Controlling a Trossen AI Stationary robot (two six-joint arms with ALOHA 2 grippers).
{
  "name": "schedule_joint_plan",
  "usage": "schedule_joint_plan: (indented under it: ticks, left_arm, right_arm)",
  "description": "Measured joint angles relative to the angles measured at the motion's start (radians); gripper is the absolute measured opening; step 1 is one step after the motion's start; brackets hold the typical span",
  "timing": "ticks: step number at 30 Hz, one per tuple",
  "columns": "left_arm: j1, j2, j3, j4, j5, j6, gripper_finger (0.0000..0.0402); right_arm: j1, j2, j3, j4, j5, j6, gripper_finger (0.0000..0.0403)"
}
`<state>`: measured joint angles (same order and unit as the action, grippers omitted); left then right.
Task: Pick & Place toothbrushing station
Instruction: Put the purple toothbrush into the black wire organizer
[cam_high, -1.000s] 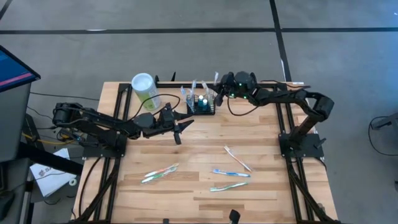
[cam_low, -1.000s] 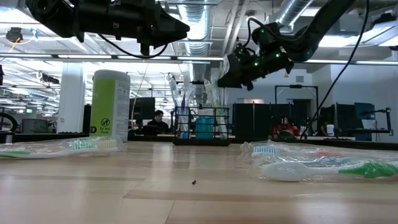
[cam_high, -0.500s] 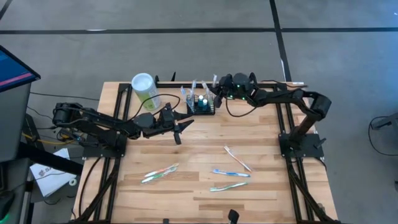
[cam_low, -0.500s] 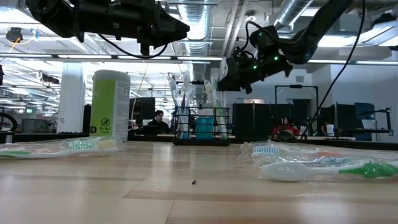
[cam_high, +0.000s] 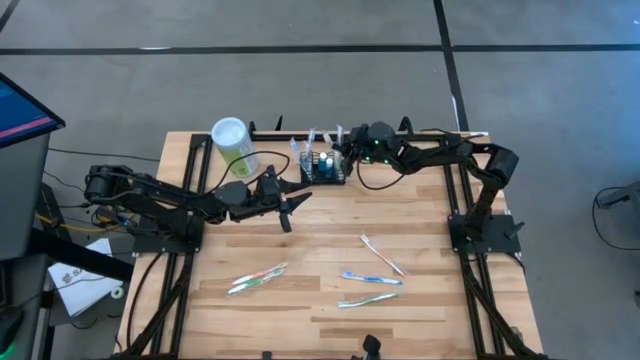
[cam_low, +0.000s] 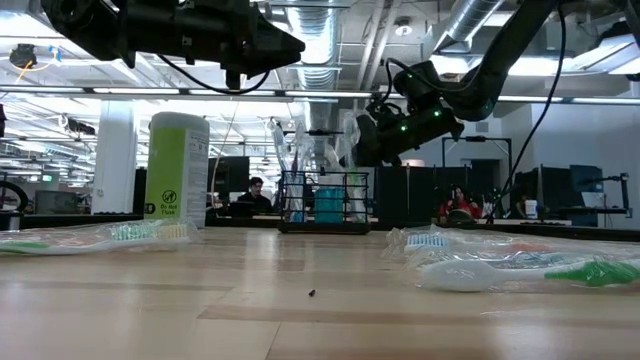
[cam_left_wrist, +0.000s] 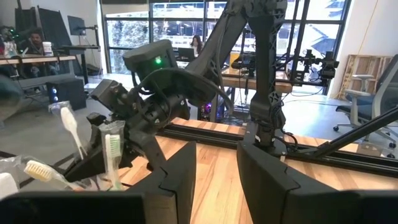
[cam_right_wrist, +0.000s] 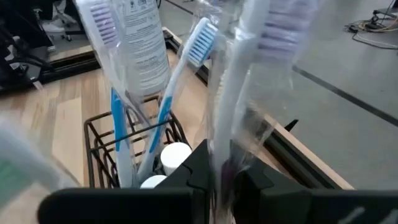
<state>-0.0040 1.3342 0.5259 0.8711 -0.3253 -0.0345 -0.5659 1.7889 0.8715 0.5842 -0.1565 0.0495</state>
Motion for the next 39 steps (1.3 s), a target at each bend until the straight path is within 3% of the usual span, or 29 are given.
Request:
schedule_joint_plan:
  ticks: [10,27,33,39]
  left_arm:
    - [0.0,0.0,0.0,-0.002,0.0,0.0,0.0111]
    - [0.0,0.0,0.0,-0.02,0.0,0.0,0.011]
    - [0.0,0.0,0.0,-0.021,0.0,0.0,0.011]
    - [0.0,0.0,0.0,-0.023,0.0,0.0,0.011]
  right_arm:
    - [0.0,-0.024,0.0,-0.003,-0.002,0.003,0.0035]
    - [0.0,-0.04,-0.001,0.038,-0.026,-0.003,0.0155]
    - [0.0,-0.139,0.0,0.009,-0.026,-0.005,0.0161]
    - [0.017,-0.225,0.0,-0.136,-0.026,-0.049,0.0152]
